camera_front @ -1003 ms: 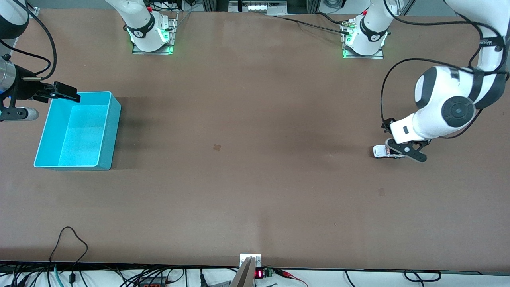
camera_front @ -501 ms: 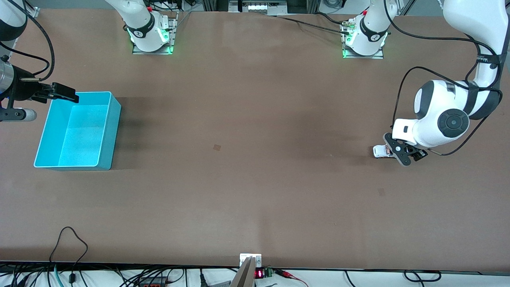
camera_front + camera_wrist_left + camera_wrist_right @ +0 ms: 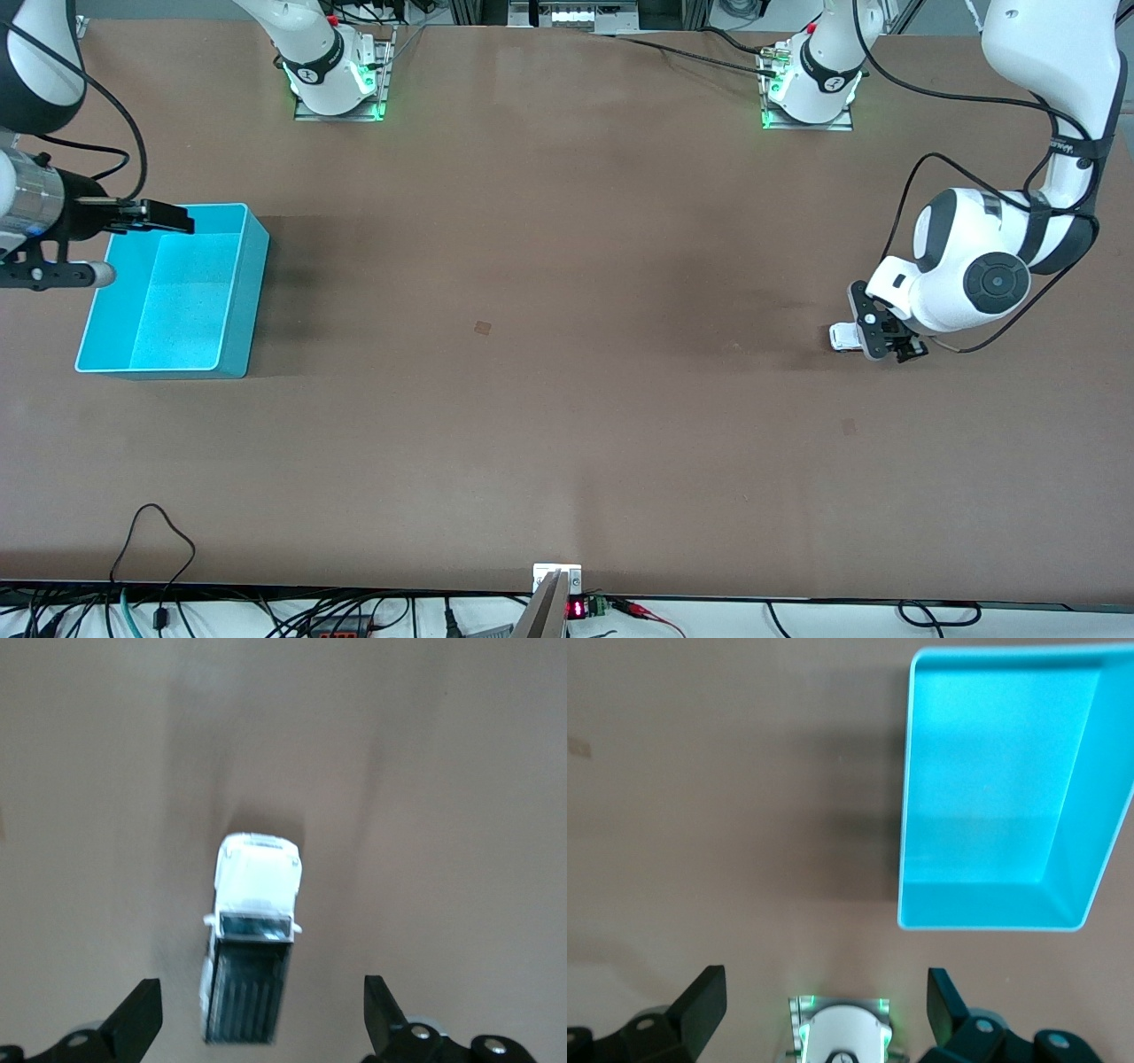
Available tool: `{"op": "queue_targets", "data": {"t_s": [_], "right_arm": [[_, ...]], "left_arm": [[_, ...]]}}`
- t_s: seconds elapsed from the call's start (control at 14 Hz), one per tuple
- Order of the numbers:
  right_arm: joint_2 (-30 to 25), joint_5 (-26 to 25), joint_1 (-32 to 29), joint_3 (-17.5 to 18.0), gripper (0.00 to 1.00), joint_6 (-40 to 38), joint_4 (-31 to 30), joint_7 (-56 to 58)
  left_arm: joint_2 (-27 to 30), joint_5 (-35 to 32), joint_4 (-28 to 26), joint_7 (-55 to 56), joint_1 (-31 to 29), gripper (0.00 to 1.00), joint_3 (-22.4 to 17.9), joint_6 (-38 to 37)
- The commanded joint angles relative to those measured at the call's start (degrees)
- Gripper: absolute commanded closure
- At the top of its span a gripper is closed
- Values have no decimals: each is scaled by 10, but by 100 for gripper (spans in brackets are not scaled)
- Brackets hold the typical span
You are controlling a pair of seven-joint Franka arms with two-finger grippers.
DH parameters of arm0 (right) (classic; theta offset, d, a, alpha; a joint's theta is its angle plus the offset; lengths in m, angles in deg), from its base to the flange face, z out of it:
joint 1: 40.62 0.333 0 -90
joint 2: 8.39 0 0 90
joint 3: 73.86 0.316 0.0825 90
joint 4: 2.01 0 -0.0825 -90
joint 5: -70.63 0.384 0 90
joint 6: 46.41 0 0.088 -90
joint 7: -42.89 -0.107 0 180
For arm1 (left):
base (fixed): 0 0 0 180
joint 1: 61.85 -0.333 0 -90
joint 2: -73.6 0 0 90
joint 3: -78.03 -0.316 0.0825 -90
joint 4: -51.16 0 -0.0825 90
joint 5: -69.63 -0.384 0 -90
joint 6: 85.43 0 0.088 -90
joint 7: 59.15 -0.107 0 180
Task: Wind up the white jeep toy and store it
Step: 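Grasp the jeep with the left gripper while the right gripper moves over the bin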
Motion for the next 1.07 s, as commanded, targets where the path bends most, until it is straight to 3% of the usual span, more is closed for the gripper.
{"op": "queue_targets", "data": {"t_s": [0.0, 0.36, 0.72, 1.0], "right_arm": [[-1, -1, 5, -2, 0, -21, -6, 1], [-16, -1, 11, 1, 0, -3, -38, -10], [-103, 0, 13, 1, 0, 95, -185, -10], [-127, 3, 14, 3, 0, 115, -227, -78]], "left_arm": [[-6, -13, -10, -65, -16, 0, 19, 36], [-28, -13, -17, -101, -39, 0, 19, 66], [-28, -13, -22, -107, -45, 0, 19, 68], [-33, -13, -29, -107, -47, 0, 19, 88]]}}
